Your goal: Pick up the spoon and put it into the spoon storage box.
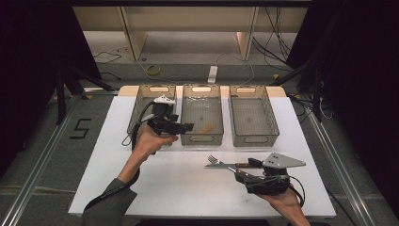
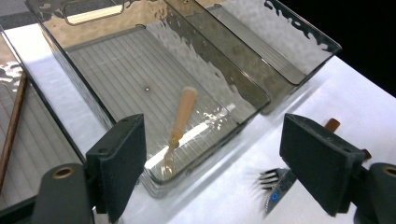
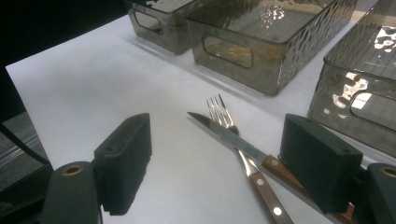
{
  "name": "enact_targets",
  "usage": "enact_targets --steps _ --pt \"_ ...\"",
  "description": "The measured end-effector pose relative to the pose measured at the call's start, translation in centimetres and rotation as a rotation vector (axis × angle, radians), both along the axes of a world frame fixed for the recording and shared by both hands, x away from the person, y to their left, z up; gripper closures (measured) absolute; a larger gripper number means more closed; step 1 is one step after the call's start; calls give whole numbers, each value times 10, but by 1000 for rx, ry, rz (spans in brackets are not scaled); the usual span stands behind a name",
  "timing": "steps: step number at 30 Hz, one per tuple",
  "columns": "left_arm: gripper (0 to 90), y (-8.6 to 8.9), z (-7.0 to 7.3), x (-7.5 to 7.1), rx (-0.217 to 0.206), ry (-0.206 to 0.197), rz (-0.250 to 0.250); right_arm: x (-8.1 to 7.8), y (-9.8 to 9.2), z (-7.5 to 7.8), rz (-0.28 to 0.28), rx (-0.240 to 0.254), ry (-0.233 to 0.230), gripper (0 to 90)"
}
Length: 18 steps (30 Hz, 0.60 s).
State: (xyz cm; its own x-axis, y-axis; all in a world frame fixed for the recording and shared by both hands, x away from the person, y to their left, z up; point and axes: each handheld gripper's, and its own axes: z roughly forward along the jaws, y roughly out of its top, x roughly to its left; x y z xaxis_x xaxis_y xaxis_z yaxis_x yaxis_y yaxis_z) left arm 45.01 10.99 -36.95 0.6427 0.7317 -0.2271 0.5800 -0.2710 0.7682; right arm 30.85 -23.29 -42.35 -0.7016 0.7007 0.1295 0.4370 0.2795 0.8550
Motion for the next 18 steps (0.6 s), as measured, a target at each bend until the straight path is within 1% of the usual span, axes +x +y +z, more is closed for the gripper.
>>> enact_targets --steps 6,8,10,12,13,15,18 --pt "210 7 -4 -15 -19 -7 -15 1 -2 0 -5 -4 1 257" --pt "206 9 -5 -17 -18 -10 -10 2 -2 0 -6 -5 2 257" --pt "202 11 -6 -21 -29 -16 -11 2 -2 0 -5 -6 2 256" --pt "197 13 -6 -24 -27 -15 -23 2 -2 0 -5 -10 2 256" --pt "194 13 -6 -26 -34 -19 -20 2 -2 0 -4 -10 1 256" --pt "193 16 -7 -28 -28 -20 -30 2 -2 0 -5 -13 1 256" --pt "188 18 -10 -31 -33 -19 -23 2 -3 1 -8 -11 0 256"
